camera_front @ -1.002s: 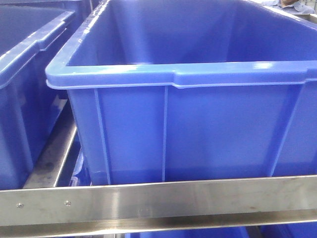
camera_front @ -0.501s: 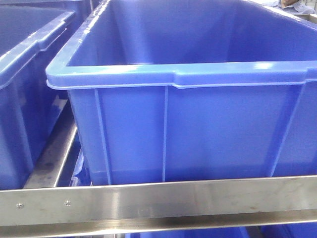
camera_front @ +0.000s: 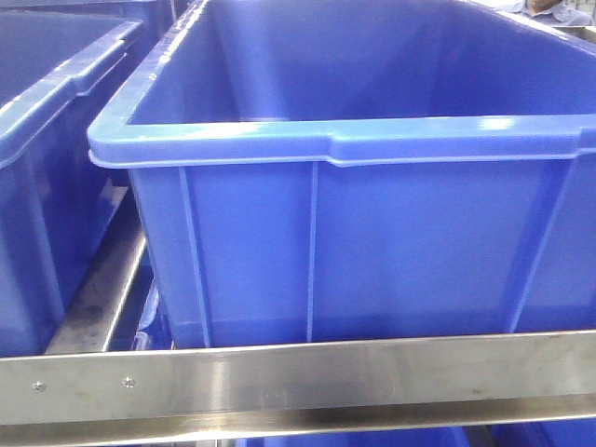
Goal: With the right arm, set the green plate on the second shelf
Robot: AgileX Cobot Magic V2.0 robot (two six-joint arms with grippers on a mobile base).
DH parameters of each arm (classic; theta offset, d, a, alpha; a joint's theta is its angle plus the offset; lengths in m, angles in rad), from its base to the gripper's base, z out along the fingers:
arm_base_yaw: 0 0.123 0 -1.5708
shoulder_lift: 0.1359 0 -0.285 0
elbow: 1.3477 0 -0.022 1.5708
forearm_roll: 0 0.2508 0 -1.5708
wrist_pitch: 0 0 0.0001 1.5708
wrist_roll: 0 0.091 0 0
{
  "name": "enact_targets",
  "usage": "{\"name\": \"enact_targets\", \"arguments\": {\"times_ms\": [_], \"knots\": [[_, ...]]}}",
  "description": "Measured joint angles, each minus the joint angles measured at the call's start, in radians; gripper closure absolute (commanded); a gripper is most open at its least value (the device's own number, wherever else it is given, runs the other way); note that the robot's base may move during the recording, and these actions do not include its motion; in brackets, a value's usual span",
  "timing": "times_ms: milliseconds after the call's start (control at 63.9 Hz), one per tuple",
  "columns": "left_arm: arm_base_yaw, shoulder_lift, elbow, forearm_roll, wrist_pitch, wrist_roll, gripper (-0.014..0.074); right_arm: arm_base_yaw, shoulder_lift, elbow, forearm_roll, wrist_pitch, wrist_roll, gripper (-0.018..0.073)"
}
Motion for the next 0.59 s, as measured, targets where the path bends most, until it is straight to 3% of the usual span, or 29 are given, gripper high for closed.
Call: {"name": "enact_targets", "arguments": {"times_ms": [141, 595], "knots": [[0.000, 0.000, 0.000, 0.000, 0.000, 0.000, 0.0466, 0.047, 0.000, 0.000, 0.000, -0.005, -0.055, 0.0510], [0.000, 0.000, 0.000, 0.000, 0.000, 0.000, 0.0466, 0.037, 0.000, 0.000, 0.000, -0.035, -0.078, 0.0510]]}}
